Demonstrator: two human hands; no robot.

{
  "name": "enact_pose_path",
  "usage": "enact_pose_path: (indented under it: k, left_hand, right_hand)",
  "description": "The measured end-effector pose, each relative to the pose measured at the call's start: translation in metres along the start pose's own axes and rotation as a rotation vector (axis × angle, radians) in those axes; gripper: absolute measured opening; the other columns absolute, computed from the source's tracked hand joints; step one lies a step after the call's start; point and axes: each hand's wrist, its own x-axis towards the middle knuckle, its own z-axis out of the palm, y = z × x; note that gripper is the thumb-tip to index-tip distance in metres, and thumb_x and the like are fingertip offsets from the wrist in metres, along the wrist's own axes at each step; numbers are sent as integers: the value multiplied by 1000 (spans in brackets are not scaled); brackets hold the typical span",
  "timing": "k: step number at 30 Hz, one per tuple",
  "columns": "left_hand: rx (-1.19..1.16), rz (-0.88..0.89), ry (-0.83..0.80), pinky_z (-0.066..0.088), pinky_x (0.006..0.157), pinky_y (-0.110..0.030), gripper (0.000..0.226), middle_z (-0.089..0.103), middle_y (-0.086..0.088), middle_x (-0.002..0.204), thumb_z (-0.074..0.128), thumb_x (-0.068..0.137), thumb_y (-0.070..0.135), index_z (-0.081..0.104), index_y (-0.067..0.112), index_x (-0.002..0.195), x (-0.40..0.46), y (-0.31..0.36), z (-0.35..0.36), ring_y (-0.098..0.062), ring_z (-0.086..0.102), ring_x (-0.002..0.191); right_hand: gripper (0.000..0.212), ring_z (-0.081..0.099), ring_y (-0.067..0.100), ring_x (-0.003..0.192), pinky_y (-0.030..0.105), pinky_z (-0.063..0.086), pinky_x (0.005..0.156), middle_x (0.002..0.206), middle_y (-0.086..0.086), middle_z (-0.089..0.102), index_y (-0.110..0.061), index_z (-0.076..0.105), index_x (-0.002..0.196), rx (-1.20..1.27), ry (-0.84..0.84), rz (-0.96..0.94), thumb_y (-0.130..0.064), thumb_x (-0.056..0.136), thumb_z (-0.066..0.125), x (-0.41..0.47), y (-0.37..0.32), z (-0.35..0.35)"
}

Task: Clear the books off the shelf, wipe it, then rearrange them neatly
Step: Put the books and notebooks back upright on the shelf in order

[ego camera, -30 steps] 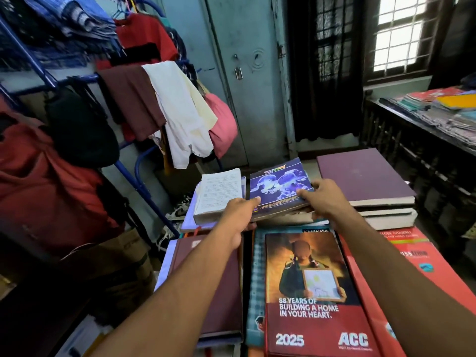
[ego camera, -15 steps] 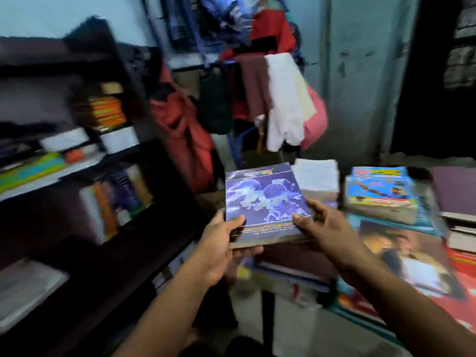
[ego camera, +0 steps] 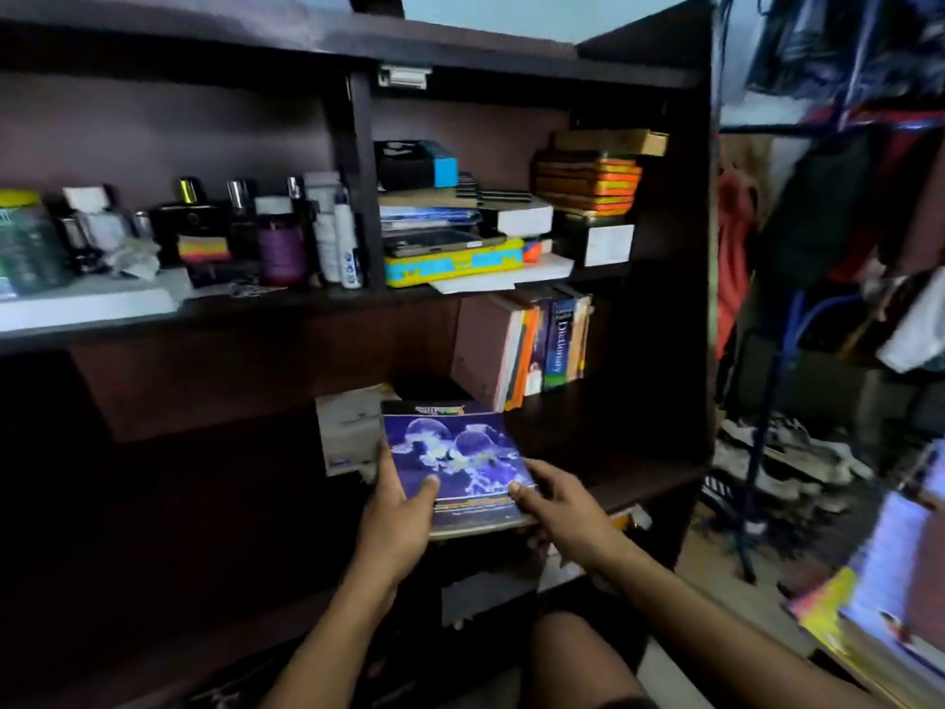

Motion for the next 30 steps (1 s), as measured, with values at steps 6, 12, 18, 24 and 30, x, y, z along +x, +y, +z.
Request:
enact_pose_path:
  k: [6, 12, 18, 24, 30]
  left_hand:
    - [477, 14, 128, 34, 113, -40, 79, 31, -14, 154, 67, 92, 43, 30, 13, 155, 68, 1, -16, -35, 34, 142]
    - [274, -3, 209, 50, 99, -46, 64, 61, -6, 133, 72, 90, 38, 36, 29, 141, 134, -5, -14, -31, 62, 114]
    - [-353, -123, 222, 55, 97, -53, 51, 68, 0, 125, 64, 96, 10, 48, 40, 135, 169, 3, 20, -24, 70, 104]
    - [16, 223, 270, 51, 85, -37, 81, 60, 4, 132, 72, 87, 14, 21, 55, 135, 155, -4, 79, -25, 65, 106]
    - [416, 372, 79, 41, 105, -30, 62, 50, 15, 147, 45, 98, 52, 17, 45, 153, 160, -21, 97, -11, 54, 130]
  right_hand:
    - [34, 66, 3, 106, 22, 53, 91, 122, -12, 68, -28, 54, 134, -32, 16, -76, -22, 101, 63, 81, -6, 16]
    - [33, 60, -2, 111, 16, 45, 100, 124, -10, 65, -23, 62, 131, -276, -77, -112, -37, 100, 61, 155, 20, 32]
    - [46, 50, -4, 117, 15, 40, 102, 123, -14, 52, -41, 56, 128, -256, 300, -257, -63, 88, 59, 177, 58, 30]
    - [44, 57, 4, 119, 17, 45, 95, 123, -21, 60, -38, 57, 128, -180, 319, -395, -58, 89, 59, 166, 44, 28]
    - [62, 58, 2, 121, 18, 45, 99, 128, -18, 61, -30, 50, 140, -163, 203, -381, -53, 85, 68, 183, 26, 30]
